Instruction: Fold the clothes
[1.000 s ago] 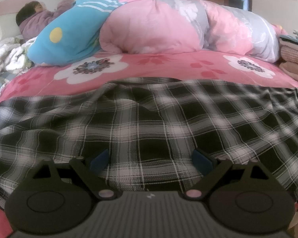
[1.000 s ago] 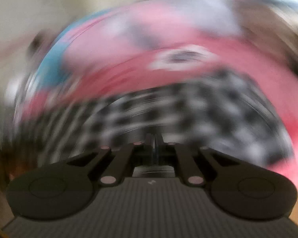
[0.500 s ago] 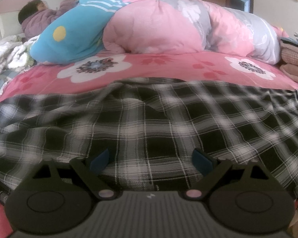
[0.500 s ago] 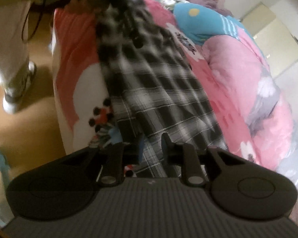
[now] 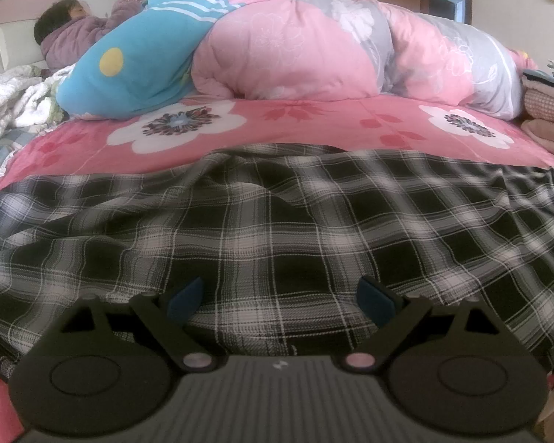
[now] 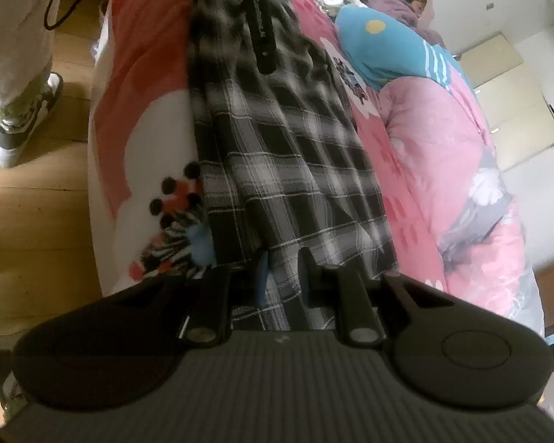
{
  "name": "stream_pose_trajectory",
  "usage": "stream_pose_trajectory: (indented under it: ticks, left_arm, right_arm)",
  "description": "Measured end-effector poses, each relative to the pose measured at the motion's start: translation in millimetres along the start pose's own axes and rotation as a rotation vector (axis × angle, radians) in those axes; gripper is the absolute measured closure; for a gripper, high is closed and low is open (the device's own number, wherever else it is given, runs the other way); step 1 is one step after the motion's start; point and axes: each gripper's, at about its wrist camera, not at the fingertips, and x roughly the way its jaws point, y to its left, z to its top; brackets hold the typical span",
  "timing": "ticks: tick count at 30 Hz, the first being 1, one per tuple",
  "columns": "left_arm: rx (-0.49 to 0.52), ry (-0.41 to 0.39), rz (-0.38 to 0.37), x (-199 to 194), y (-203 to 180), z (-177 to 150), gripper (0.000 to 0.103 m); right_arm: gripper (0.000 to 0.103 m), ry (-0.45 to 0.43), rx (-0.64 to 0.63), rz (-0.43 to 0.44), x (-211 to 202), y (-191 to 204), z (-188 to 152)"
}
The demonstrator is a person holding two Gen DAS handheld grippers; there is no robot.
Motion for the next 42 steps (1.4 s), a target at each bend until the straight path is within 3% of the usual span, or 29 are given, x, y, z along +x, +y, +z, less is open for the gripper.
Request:
stream_pose_trajectory:
  ticks: [4,5,6,17,32,37,42]
  left_arm:
    - [0.0,0.001,0.001,0,0,0,0.011]
    - [0.001,0.001,0.001,0,0,0,0.011]
    - [0.001,0.001,0.001,0,0,0,0.011]
    - [0.002,0.001,0.006,-3,3,-1,0.011]
    - [0.005,-0.003,0.018,-10,10,-4,0.011]
    - [-0.01,-0.103,0.023,-24,9,2,0.012]
    - [0.02,-0.182,-0.104,-34,-17,13,0.012]
  right_arm:
    - [0.09,0.003,0.015,-0.014,5,-1,0]
    - [0.1,-0.001,0.023,-0.018,5,-1,0]
    - [0.102,-0.006,0.034,-0.024,4,-2,1]
    - [0.103,-0.049,0.066,-0.007,-25,1,2]
    - [0.102,0.019,0.078,0.072,-11,16,-6]
    - [0.101,0.044,0.212,0.088,-14,8,-15]
    - [0.099,0.076,0.505,0.094,-34,-14,-44]
